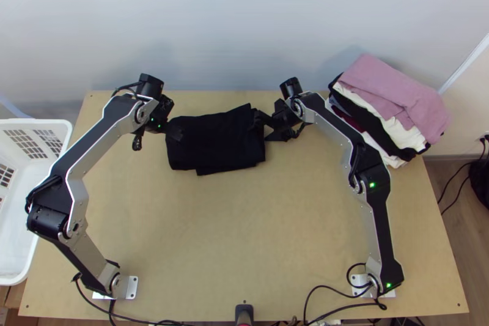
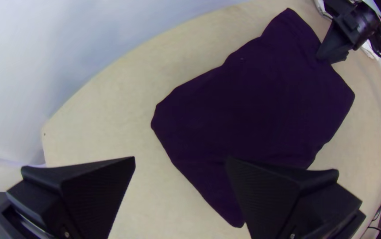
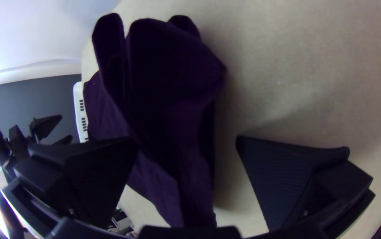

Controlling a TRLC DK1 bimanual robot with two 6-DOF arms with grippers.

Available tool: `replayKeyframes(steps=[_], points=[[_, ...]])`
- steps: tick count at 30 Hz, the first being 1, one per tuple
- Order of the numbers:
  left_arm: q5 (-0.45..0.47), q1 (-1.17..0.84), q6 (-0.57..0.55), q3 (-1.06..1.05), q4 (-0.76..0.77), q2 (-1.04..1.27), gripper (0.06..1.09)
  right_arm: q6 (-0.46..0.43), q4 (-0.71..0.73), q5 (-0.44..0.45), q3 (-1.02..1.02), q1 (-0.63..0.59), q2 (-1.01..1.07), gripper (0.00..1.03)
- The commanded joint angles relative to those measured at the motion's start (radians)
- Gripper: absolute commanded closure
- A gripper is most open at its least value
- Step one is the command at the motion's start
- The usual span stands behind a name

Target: Fold the t-shirt

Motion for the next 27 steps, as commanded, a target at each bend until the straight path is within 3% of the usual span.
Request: replayKeyframes(steps=[1, 14, 16, 17, 18, 20, 27], points=[[-0.013, 0.008, 0.004, -0.023, -0.012, -0.049, 0.10, 0.024, -0.008, -0.045, 0.018, 0.020, 0.086, 0.04], [-0.013, 0.050, 0.007, -0.070, -0.024, -0.101, 0.10, 0.059, -0.012, -0.058, 0.266, 0.155, 0.231, 0.04], [-0.013, 0.054, 0.007, -0.078, -0.024, -0.112, 0.10, 0.064, -0.011, -0.058, 0.271, 0.161, 0.232, 0.15], [-0.013, 0.056, 0.007, -0.081, -0.024, -0.115, 0.10, 0.059, -0.012, -0.058, 0.269, 0.161, 0.232, 0.29], [-0.013, 0.058, 0.007, -0.084, -0.024, -0.120, 0.10, 0.056, -0.012, -0.058, 0.266, 0.159, 0.228, 0.49], [-0.013, 0.059, 0.005, -0.092, -0.023, -0.126, 0.10, 0.061, -0.003, -0.058, 0.266, 0.152, 0.215, 1.02], [-0.012, 0.059, -0.006, -0.093, -0.021, -0.141, 0.10, 0.039, -0.002, -0.059, 0.190, 0.127, 0.056, 1.00]])
